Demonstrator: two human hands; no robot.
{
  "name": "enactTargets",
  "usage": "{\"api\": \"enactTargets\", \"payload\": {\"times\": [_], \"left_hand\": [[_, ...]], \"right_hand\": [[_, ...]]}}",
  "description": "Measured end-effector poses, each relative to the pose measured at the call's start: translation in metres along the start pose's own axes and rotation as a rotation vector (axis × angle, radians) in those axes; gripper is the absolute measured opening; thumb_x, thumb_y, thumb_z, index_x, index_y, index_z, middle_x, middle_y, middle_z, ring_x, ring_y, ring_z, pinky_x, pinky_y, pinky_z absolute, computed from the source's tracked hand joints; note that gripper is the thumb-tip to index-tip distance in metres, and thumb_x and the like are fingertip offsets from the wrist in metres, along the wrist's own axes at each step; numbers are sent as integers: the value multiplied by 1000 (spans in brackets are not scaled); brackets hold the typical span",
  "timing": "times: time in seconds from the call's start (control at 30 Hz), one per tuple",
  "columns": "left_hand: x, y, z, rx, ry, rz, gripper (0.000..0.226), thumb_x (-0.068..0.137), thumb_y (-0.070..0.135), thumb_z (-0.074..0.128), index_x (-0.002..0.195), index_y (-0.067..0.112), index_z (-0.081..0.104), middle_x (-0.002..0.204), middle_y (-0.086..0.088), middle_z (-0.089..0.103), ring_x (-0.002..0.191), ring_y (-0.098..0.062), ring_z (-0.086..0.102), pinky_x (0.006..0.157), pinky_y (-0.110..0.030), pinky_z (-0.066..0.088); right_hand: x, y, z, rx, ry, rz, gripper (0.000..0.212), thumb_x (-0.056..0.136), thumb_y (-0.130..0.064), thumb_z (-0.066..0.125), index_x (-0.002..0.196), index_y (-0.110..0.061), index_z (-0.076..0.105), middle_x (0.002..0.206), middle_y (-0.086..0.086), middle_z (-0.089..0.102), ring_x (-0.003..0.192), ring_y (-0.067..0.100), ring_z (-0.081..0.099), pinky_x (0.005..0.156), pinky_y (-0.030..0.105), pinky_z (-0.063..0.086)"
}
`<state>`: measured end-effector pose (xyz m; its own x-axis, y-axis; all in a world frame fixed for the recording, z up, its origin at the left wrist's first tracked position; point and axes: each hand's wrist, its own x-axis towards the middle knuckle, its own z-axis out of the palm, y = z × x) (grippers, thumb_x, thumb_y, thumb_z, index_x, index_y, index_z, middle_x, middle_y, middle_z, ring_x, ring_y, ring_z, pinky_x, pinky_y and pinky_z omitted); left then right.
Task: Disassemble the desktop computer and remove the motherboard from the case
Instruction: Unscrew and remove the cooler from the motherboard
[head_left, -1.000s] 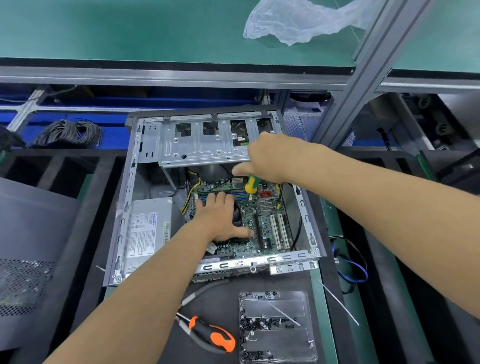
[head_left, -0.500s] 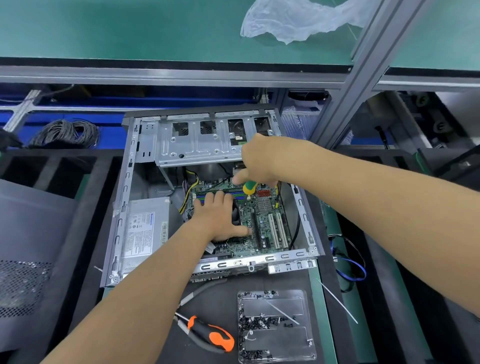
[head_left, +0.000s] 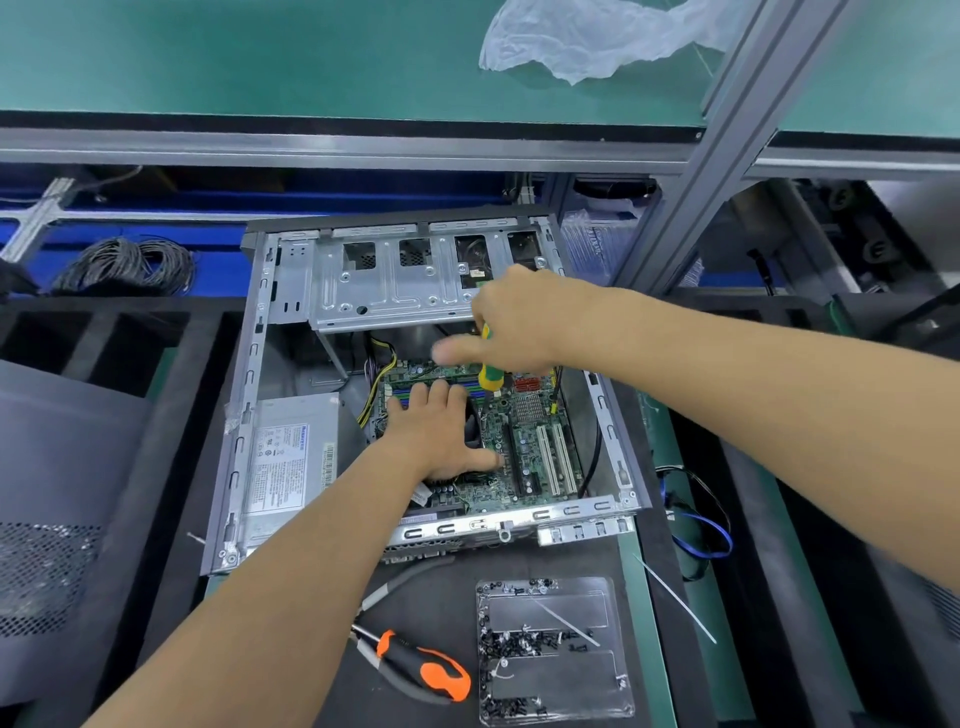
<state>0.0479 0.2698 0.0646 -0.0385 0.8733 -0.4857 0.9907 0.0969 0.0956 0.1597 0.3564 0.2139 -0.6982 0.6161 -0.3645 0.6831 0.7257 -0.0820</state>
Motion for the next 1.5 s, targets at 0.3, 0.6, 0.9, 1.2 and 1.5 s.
{"api": "enactTargets", "payload": {"times": [0.3, 0.6, 0.9, 1.2, 1.5], "left_hand": [[3, -1, 2, 6, 11, 8, 110, 68, 90, 43, 147, 18, 18, 146, -7, 24, 134, -34, 23, 107, -61, 21], [2, -1, 2, -15, 7, 7, 107, 69, 87, 45, 146, 17, 20, 147, -6, 24, 135, -33, 23, 108, -61, 22], [2, -1, 2, -23, 1, 7, 105, 71, 86, 46, 146, 18, 19, 149, -5, 22, 136, -33, 20, 108, -61, 21], [4, -2, 4, -13, 9, 12, 103, 70, 86, 45, 144, 18, 21, 145, -6, 25, 134, -34, 23, 107, -62, 22], [4, -2, 5, -9, 21, 13, 105, 70, 87, 45, 145, 16, 21, 145, -7, 25, 133, -34, 24, 106, -61, 22]], "right_hand": [[1, 6, -8, -304, -53, -341, 24, 94, -44, 57, 94, -25, 44, 78, -4, 36, 81, 26, 55, 66, 38, 49], [2, 3, -4, -91, -4, 85, 59, 93, -63, 46, 63, -12, 49, 66, 7, 52, 51, 14, 49, 45, 28, 29], [-1, 12, -9, -233, -25, -217, 36, 86, -53, 65, 96, -22, 50, 77, -6, 36, 78, 24, 52, 55, 31, 36], [3, 6, -5, -126, -38, 84, 32, 94, -38, 61, 84, -8, 57, 69, 4, 41, 64, 23, 53, 44, 28, 29], [1, 10, 3, 2, 72, -41, 48, 89, -59, 55, 79, -12, 51, 70, 0, 45, 86, 26, 55, 55, 33, 37]]}}
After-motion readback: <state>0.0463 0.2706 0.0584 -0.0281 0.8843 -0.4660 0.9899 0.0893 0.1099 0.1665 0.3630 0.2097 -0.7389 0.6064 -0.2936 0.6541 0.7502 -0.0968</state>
